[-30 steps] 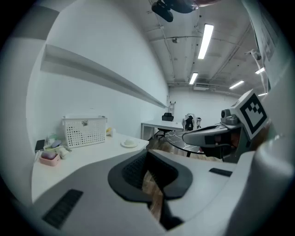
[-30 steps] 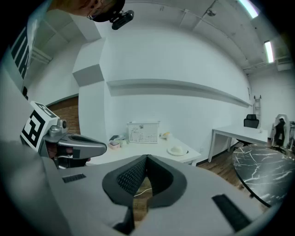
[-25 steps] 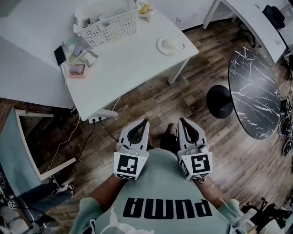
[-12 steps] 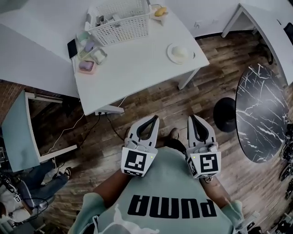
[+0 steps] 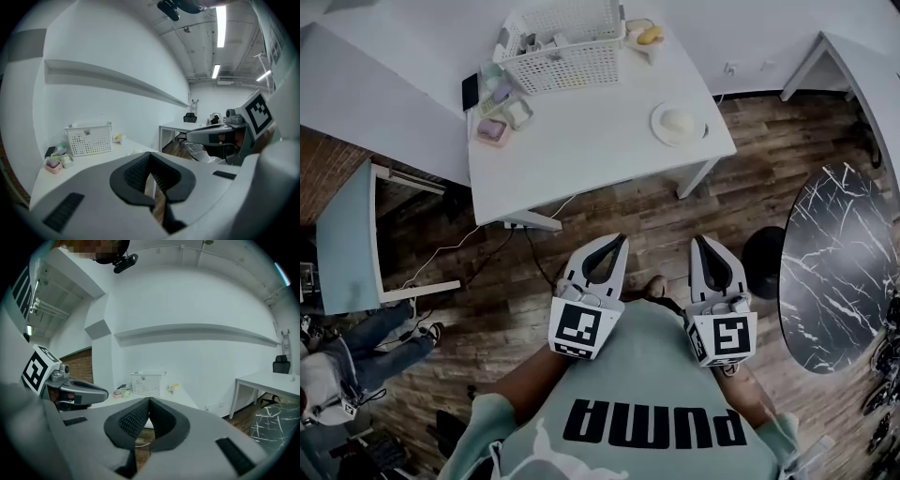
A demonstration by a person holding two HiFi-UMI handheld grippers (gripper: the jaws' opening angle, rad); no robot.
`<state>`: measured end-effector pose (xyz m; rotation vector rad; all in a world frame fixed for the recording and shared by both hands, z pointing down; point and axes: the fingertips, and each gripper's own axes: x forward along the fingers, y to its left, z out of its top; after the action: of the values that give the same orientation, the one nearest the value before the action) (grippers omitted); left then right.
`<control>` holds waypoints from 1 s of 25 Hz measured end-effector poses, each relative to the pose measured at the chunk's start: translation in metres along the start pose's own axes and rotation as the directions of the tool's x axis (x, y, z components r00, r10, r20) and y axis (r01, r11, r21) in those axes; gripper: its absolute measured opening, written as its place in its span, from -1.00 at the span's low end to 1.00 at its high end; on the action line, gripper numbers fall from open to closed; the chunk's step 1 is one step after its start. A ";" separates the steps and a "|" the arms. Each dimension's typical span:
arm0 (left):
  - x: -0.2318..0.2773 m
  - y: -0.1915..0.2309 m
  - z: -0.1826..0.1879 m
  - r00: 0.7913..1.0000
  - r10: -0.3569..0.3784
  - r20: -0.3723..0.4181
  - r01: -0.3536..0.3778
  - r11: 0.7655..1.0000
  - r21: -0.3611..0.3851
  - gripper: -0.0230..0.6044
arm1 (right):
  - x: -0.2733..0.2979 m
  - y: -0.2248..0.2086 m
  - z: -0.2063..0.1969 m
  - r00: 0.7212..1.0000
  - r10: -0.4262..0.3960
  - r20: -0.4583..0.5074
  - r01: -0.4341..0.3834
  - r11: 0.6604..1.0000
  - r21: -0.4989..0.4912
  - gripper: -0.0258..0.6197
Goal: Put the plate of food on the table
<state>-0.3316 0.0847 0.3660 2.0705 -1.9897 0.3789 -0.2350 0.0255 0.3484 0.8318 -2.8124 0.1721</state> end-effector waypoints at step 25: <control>0.058 -0.046 0.016 0.999 -0.035 -0.009 0.035 0.999 -0.008 -0.91 | -0.003 -0.061 -0.005 1.000 0.016 -0.008 -0.016 1.000 0.007 -0.90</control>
<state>-0.2837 0.0266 0.3716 2.0915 -1.9442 0.3725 -0.1986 -0.0228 0.3556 0.8088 -2.8127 0.1879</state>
